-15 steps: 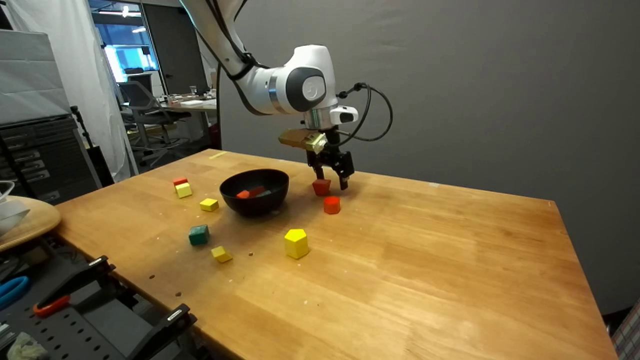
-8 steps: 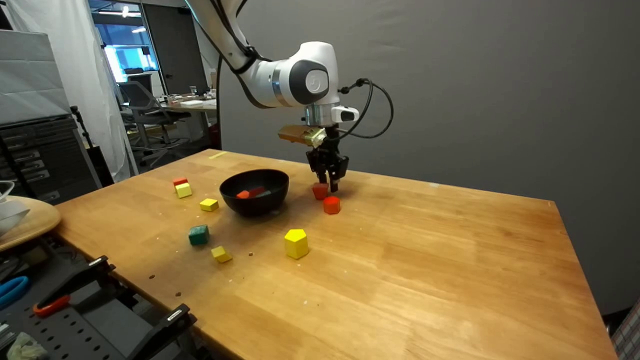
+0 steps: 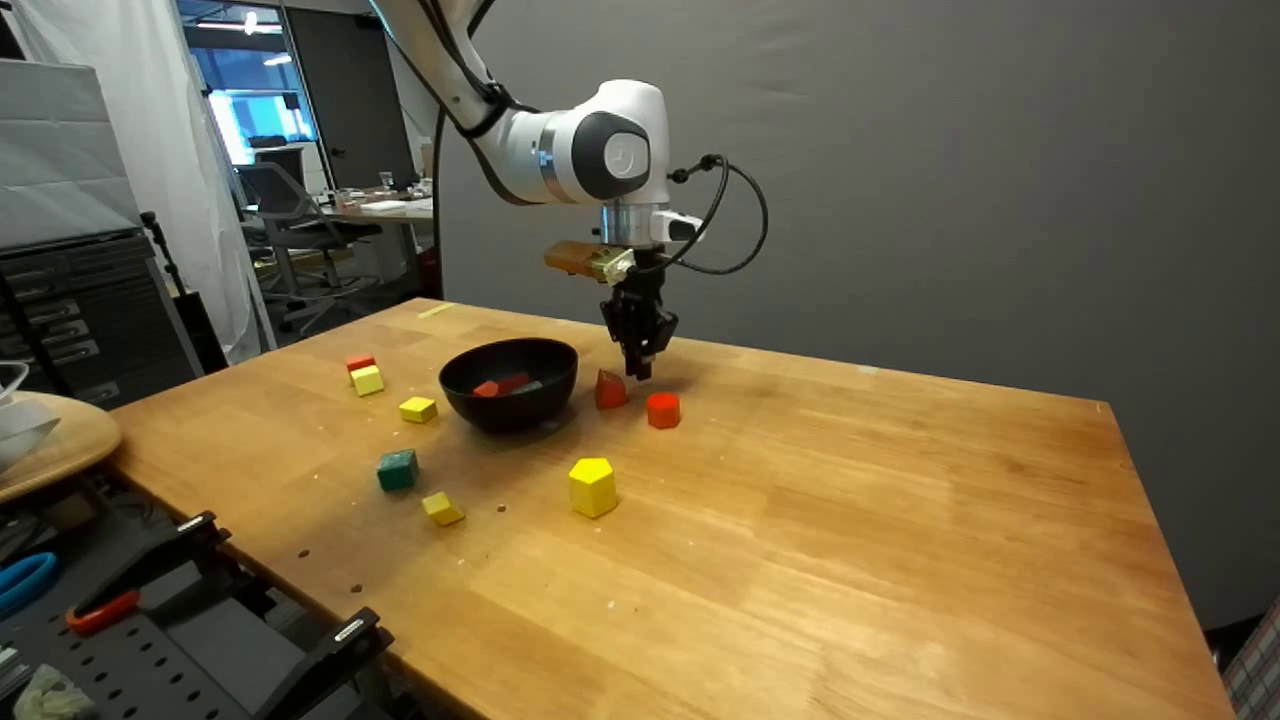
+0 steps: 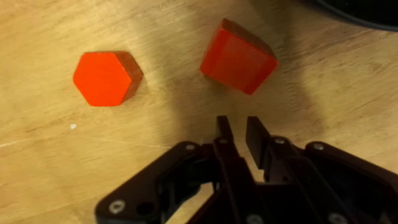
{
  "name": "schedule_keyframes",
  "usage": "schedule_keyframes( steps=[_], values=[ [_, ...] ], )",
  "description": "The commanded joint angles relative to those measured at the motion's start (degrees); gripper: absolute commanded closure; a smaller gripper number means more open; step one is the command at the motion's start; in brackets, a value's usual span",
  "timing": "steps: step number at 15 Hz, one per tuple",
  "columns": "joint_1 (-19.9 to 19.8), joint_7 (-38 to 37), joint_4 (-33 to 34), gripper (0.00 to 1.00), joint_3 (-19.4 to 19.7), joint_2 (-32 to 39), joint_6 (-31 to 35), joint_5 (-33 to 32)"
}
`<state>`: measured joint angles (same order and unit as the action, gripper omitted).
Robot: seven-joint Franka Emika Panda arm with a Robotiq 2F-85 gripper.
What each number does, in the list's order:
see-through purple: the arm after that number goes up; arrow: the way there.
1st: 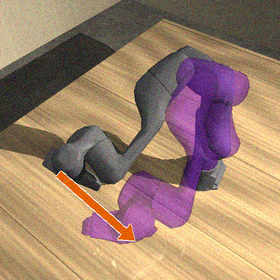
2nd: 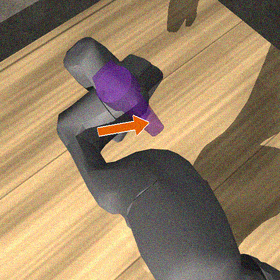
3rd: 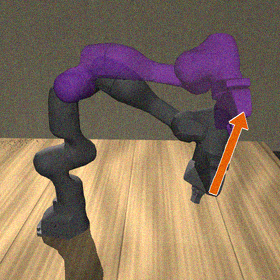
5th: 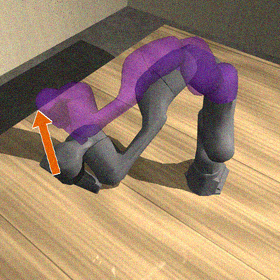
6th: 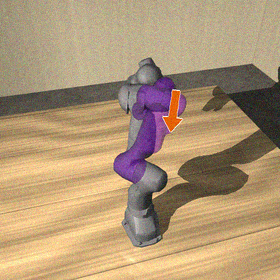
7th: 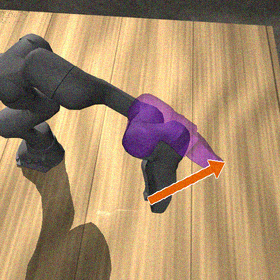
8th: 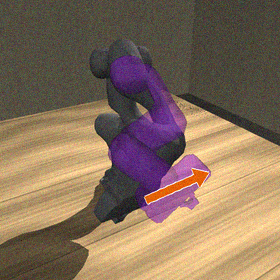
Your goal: Put all the toy blocks into the bowl.
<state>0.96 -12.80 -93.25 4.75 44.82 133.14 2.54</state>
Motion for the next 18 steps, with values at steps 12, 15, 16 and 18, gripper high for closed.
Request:
schedule_keyframes(
  steps=[12,15,16,18],
  values=[
    [-0.4,-5.5,-2.5,0.06,-0.5,-1.6,-8.4,2.5],
    [-0.9,-5.9,-2.3,0.33,-1.3,-1.4,-9.4,5.3],
    [-0.8,-6.1,-2.3,0.41,-1.3,-1.4,-9.5,5.8],
    [-0.7,-6.6,-2.2,0.58,-1.4,-1.5,-9.5,6.6]
  ],
)
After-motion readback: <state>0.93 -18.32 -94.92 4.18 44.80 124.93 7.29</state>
